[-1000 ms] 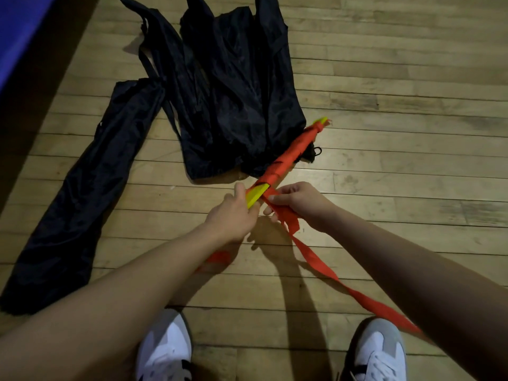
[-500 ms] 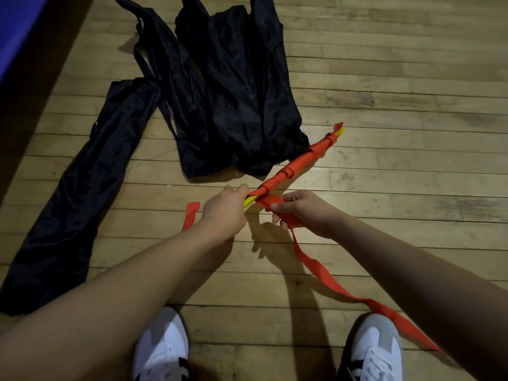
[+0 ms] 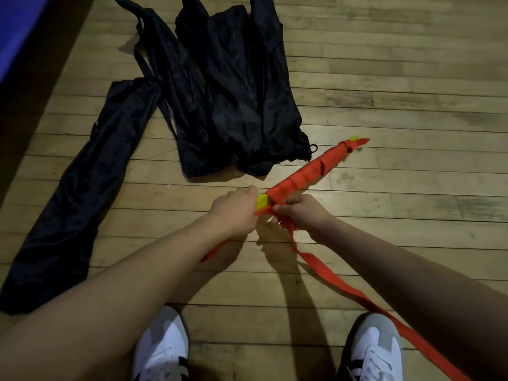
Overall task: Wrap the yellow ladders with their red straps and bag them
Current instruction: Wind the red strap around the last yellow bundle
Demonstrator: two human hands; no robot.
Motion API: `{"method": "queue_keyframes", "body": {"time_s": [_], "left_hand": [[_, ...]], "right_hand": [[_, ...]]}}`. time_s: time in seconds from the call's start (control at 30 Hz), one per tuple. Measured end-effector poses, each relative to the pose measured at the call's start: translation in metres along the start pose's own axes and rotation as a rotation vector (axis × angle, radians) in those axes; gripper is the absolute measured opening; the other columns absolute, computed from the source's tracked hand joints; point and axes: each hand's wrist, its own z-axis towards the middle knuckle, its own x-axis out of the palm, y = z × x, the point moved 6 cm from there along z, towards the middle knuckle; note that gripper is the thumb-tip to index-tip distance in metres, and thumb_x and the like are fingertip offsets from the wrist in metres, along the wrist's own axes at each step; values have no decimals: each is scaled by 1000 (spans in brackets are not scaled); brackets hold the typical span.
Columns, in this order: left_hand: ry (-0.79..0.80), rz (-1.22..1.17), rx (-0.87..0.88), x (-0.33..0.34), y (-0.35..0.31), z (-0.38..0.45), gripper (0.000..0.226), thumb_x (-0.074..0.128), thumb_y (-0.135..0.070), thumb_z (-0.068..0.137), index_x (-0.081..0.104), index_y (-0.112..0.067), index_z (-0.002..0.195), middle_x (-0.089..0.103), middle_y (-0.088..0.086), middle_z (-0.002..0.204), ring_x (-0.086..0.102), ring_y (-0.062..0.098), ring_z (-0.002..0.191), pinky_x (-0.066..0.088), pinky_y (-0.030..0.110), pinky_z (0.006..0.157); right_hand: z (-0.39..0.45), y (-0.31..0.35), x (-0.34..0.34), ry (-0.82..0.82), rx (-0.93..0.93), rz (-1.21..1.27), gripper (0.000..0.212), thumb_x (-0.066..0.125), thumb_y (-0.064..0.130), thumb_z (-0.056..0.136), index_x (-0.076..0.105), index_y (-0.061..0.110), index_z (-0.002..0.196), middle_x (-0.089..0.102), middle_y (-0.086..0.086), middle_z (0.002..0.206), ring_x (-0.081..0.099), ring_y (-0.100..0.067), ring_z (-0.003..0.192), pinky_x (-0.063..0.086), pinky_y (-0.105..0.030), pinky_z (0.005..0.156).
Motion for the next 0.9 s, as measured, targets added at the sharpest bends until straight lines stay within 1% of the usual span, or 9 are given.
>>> {"method": "queue_keyframes", "body": {"time_s": [0.13,0.2,0.27,0.37,0.43,0.57,0.67,0.83,0.9], "left_hand": [[111,-163,-78,9,2,-3,37,47,-19,93,32,-10,126,55,7,94,59,22,79,49,35,62],[125,-250,-120,14,3,-3,43,46,-19,94,25,-8,130,57,7,86,60,22,73,46,35,58],[141,-335,-119,15,2,-2,48,47,-28,94,26,-7,131,59,11,97,61,26,84,46,35,65],[194,-328,-144,17,5,-1,52,41,-36,96,30,-8,138,42,17,130,46,33,117,41,39,91],[177,-299,-127,15,6,0,51,45,-33,96,31,-8,138,38,18,133,43,33,121,40,40,96],[64,-238,-8,3,7,2,46,70,-32,80,39,-16,110,51,8,113,54,28,102,48,38,80],[36,-181,13,1,5,1,36,67,-25,80,37,-21,100,51,6,108,55,26,96,47,35,71],[-36,-147,-146,11,7,-4,40,56,-12,91,31,-13,122,56,7,91,57,20,69,44,30,53],[9,-160,-169,14,8,-4,46,53,-10,91,27,-10,129,53,10,99,58,24,79,45,32,60]], "right_hand": [[1,-2,-1,-23,1,29,17,52,-2,93,65,2,83,63,-5,63,54,-7,43,42,-14,44],[3,-3,0,-31,18,68,16,54,0,93,65,4,82,64,-4,63,54,-9,45,44,-16,45],[6,-4,0,-36,38,86,14,56,2,93,64,5,82,65,-3,63,55,-10,47,44,-18,48],[7,-6,1,-25,59,99,13,57,1,92,62,6,81,65,-1,63,56,-9,45,44,-19,50],[8,-8,2,-8,78,91,9,59,0,89,62,4,82,65,-1,62,56,-9,45,41,-22,53],[5,-12,1,2,72,29,3,60,-2,87,59,0,88,66,-1,62,53,-6,43,38,-19,47],[2,-9,-2,-30,37,14,18,57,-4,88,61,3,72,64,-6,66,51,-4,44,38,-13,44],[6,-3,1,-23,32,6,15,61,4,89,65,5,74,65,-3,63,51,-9,54,40,-18,53],[6,0,5,7,17,17,10,62,5,89,65,4,79,64,-2,62,52,-11,55,39,-22,56]]}}
